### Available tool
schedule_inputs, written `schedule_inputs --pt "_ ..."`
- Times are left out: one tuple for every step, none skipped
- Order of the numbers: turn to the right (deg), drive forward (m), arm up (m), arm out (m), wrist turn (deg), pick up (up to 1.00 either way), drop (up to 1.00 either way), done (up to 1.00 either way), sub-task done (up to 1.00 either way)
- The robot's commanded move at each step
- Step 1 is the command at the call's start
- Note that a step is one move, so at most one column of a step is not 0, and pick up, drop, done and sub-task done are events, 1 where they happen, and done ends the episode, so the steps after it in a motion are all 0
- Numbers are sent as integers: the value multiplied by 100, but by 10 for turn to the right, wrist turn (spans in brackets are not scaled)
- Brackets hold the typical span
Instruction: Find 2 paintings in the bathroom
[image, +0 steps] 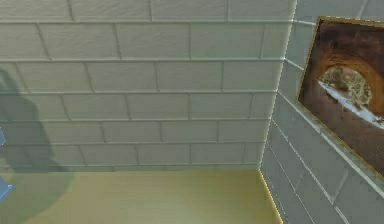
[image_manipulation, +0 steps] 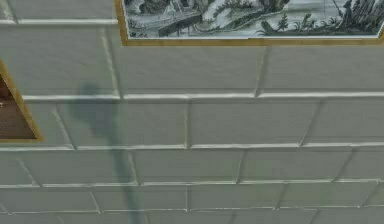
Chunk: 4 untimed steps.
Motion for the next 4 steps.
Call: schedule_inputs --pt "-60 0 0 0 0 0 0 0 0" --pt "0 20 0 0 0 0 0 0 0" --pt "450 0 0 0 0 0 0 0 0" --pt "0 0 0 0 0 0 0 100 0"
